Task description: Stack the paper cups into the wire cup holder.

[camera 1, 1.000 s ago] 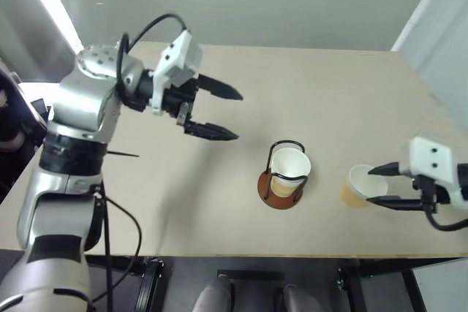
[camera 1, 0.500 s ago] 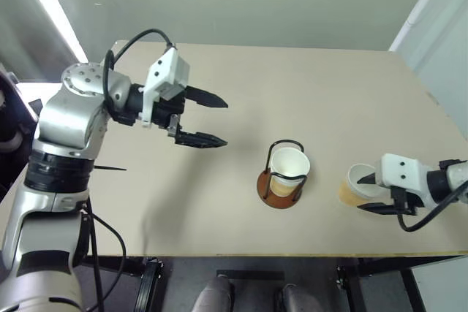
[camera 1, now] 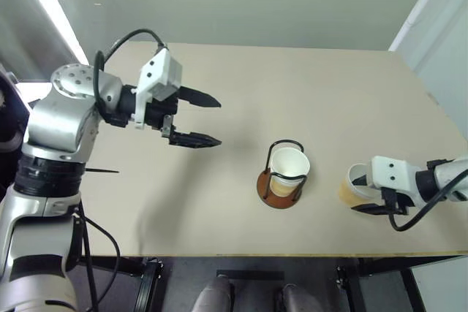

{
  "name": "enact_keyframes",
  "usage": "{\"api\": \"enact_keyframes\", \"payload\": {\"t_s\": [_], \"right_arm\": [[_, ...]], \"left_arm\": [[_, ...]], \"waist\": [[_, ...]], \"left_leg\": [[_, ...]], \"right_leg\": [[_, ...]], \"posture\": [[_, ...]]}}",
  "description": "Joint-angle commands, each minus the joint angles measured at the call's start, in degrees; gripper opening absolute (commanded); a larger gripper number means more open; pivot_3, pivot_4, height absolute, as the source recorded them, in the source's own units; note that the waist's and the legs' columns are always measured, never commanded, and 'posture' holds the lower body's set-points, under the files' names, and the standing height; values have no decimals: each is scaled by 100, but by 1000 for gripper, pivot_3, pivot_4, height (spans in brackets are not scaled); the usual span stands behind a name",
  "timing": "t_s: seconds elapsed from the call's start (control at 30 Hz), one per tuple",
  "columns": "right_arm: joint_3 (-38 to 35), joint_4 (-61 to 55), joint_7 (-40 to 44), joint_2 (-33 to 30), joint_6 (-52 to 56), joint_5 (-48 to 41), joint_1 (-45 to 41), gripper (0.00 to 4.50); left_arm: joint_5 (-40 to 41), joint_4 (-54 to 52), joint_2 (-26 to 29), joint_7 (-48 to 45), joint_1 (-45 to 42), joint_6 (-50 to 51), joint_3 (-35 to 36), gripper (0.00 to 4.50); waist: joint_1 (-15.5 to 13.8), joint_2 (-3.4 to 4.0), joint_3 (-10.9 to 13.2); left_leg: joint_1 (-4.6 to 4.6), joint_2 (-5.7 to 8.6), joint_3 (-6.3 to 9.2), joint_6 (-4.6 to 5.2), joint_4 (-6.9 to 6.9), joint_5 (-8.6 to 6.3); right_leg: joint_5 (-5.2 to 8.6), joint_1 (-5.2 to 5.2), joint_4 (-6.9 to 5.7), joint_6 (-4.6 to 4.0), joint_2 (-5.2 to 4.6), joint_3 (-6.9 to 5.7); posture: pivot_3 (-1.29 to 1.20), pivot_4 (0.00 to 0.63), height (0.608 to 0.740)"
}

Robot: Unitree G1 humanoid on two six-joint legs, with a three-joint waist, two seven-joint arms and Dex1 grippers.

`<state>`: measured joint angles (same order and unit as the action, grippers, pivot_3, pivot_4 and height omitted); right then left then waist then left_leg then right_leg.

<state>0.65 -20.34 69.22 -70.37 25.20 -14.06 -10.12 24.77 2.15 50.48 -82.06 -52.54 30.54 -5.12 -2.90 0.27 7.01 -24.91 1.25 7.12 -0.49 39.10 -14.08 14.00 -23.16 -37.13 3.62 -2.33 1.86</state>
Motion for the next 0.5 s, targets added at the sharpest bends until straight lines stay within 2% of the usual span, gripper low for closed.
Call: {"api": "enact_keyframes", "payload": {"t_s": [0.03, 0.17, 0.5], "right_arm": [[-66, -14, 19, -23, -99, 96, -21, 1429], [-65, 15, 22, -19, -140, 158, 17, 27], [-154, 70, 83, -58, -163, 126, -34, 27]], "left_arm": [[54, -187, 68, 52, 4, -25, 192, 4500], [61, -203, 49, 74, 18, -24, 191, 4500], [76, -163, 122, 1, 67, 18, 195, 4500]], "waist": [[0, 0, 0], [0, 0, 0], [-1, 0, 0]], "left_leg": [[0, 0, 0, 0, 0, 0], [0, 0, 0, 0, -1, 0], [0, 0, 0, -1, -2, 0]], "right_leg": [[0, 0, 0, 0, 0, 0], [0, 0, 0, -1, 0, 0], [-1, 1, 2, -1, 0, 0]], "posture": [[0, 150, 740], [0, 150, 740], [0, 150, 740]]}}
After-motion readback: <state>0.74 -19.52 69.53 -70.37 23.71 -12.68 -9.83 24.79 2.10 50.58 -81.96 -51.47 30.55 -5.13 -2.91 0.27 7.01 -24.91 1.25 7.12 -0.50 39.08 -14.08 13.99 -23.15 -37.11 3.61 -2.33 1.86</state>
